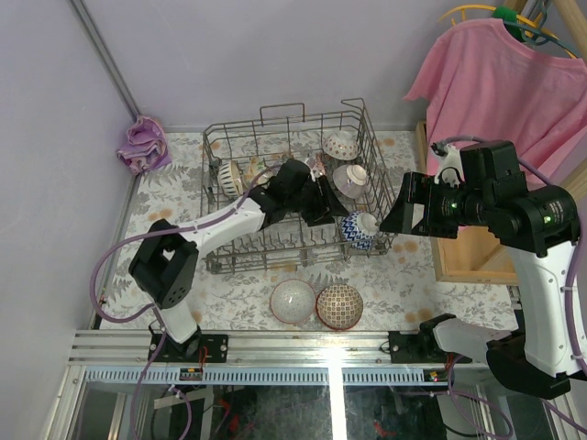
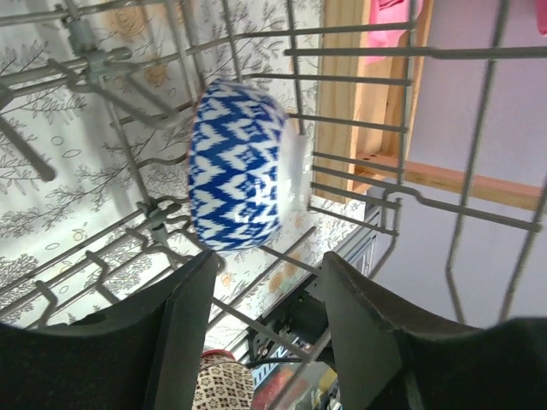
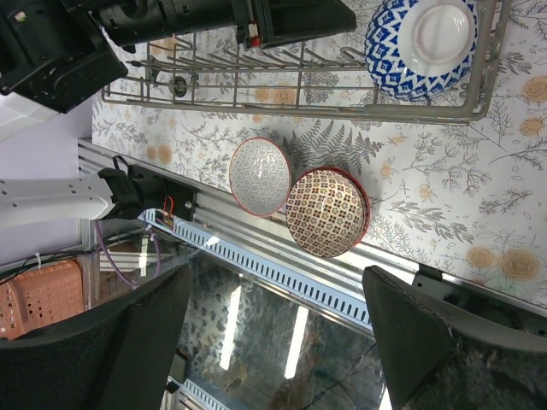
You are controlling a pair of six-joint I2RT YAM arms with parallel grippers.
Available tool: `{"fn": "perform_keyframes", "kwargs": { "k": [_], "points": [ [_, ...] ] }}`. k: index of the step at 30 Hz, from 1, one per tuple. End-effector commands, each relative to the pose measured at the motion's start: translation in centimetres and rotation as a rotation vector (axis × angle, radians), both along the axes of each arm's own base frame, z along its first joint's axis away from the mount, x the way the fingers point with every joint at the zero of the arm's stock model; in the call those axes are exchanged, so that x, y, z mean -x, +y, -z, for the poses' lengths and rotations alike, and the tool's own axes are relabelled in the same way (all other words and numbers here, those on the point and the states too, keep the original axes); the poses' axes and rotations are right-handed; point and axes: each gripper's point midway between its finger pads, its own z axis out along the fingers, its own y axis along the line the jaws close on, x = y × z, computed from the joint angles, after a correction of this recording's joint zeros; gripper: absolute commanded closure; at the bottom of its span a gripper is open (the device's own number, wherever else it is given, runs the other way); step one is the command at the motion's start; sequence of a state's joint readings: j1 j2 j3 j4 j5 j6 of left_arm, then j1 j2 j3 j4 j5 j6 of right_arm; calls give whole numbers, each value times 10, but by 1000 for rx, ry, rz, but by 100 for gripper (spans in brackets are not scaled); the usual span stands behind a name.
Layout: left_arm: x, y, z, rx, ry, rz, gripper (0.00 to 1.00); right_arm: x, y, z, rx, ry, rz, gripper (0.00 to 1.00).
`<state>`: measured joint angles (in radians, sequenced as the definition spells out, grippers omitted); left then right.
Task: Load the bowls into the dish rack
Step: Turn the bowl upside down on the dish rack.
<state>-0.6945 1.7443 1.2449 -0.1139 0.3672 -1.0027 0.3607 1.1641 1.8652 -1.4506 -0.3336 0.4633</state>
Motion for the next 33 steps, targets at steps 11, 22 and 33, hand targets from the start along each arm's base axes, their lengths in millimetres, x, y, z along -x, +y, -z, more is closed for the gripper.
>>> {"fn": "perform_keyframes", "kwargs": {
  "k": [11,22,33],
  "points": [
    [14,-3,-110,-34,-169,2,26,19,7,-12,-56,-41,-112,10],
    [83,-18,-135,-123,-179,-47,0,48,26,-11,-192,78,-200,0],
    [159,-40,-126,-231,-145,-90,0,86,43,-48,-408,89,-315,0]
  ]
}}
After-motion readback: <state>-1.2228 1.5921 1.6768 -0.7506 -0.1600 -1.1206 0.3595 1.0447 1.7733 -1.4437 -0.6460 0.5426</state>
